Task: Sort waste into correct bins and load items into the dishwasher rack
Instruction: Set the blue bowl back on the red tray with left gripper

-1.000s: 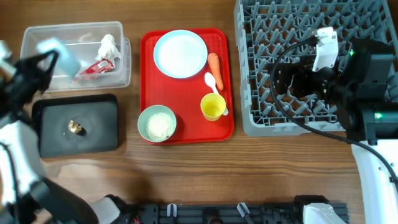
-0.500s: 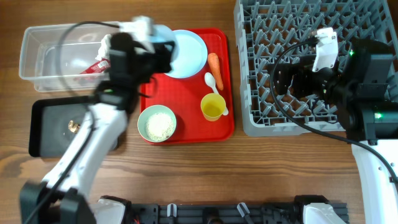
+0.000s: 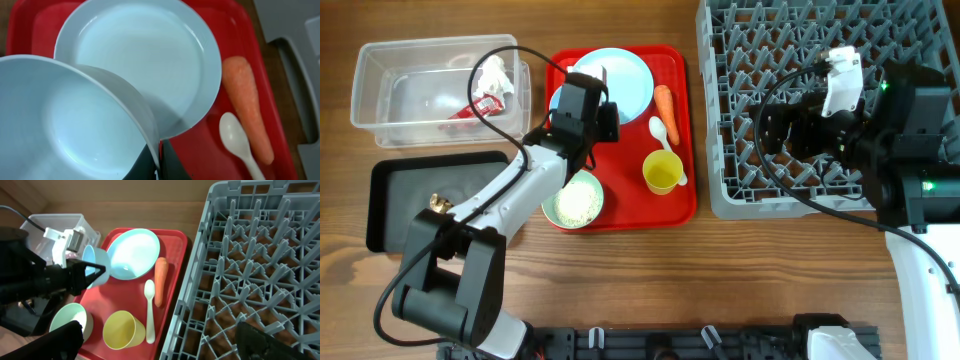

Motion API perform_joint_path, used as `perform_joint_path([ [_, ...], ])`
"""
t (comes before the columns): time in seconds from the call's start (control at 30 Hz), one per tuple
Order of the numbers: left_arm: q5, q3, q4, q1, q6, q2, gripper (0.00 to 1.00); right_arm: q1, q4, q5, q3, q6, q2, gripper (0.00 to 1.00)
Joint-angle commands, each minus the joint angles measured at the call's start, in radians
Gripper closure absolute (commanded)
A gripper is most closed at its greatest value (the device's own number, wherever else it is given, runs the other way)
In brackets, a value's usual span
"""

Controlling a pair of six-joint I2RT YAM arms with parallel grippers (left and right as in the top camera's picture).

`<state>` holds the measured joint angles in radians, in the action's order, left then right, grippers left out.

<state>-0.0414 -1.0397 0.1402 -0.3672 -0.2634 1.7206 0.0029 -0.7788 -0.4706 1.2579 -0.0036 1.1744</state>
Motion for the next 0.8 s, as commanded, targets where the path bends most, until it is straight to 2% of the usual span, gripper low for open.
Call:
perform_joint_path([
  [0.0, -0.023, -0.003, 0.056, -0.005, 0.021, -0.004, 0.96, -0.003, 0.000, 0.007, 0.026, 0.003, 0.007, 0.00],
  [0.2, -0.001, -0.003, 0.170, -0.006, 0.021, -0.004, 0.94, -0.003, 0.000, 0.007, 0.026, 0.003, 0.007, 0.00],
  [0.23, -0.001, -0.003, 0.178, -0.006, 0.021, -0.004, 0.87, -0.003, 0.000, 0.007, 0.026, 0.003, 0.007, 0.00],
  [0.27, -0.001, -0.003, 0.183, -0.006, 0.021, -0.004, 0.73, -0.003, 0.001, 0.007, 0.026, 0.004, 0.007, 0.00],
  [0.33, -0.001, -0.003, 0.182, -0.006, 0.021, -0.004, 0.37, -0.003, 0.002, 0.007, 0.026, 0.003, 0.007, 0.00],
  [0.47, -0.002, -0.005, 0.156, -0.006, 0.021, -0.008, 0.18, -0.003, 0.001, 0.006, 0.026, 0.003, 0.007, 0.00],
  [0.57, -0.002, -0.042, 0.175, -0.004, 0.021, -0.040, 0.14, -0.003, 0.000, 0.006, 0.026, 0.004, 0.007, 0.00],
  [0.67, 0.008, -0.104, 0.304, -0.005, 0.020, -0.106, 0.13, -0.003, 0.000, 0.006, 0.026, 0.004, 0.007, 0.00],
  [0.77, 0.073, -0.127, 0.444, -0.011, 0.014, -0.175, 0.25, -0.003, 0.000, 0.006, 0.026, 0.004, 0.007, 0.00],
])
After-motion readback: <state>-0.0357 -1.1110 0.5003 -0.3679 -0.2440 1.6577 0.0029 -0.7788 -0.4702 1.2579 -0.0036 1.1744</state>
